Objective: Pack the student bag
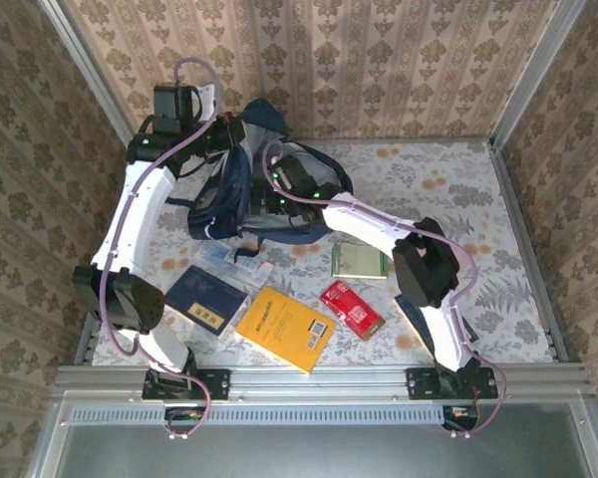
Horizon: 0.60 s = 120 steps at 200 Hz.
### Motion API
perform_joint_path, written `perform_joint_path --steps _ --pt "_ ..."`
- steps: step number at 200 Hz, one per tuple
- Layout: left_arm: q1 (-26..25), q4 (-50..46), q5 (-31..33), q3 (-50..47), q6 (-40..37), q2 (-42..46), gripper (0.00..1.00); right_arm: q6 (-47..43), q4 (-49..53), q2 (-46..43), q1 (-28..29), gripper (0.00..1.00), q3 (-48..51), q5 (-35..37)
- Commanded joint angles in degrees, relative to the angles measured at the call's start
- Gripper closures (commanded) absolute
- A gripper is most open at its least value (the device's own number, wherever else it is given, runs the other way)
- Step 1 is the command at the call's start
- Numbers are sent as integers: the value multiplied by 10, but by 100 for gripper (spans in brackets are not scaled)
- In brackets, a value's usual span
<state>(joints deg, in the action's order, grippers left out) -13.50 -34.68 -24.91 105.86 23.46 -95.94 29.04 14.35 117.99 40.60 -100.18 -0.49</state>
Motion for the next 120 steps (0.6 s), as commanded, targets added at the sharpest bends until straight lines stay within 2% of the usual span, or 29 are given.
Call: perform_joint_path --steps 1,13,21,32,44,61,76,93,103,120 --pt "9 101 -10 -11 17 22 100 -75 44 -78 15 0 18 118" --pt "9 115 -18 -29 29 17 100 -123 76 -106 32 0 28 200" --pt "8 126 -22 -41 36 14 100 -144 88 -126 36 0 39 218" --pt "5 132 -25 -53 42 9 100 -164 70 -166 35 0 82 192" --pt "2 135 -25 -64 44 2 100 -144 12 -222 30 0 162 174" --pt "-1 144 -30 -86 59 -4 100 -85 -74 -296 -12 0 274 57" --pt "-11 155 -36 -111 71 -7 100 -1 -5 -314 -58 0 282 21" --pt "-29 143 -27 -127 65 -12 100 5 74 -318 -88 0 284 -11" --pt "-40 130 -16 -135 60 -14 100 -9 66 -339 -86 0 321 7" --pt "-53 115 5 -153 71 -14 100 25 81 -356 -89 0 368 42"
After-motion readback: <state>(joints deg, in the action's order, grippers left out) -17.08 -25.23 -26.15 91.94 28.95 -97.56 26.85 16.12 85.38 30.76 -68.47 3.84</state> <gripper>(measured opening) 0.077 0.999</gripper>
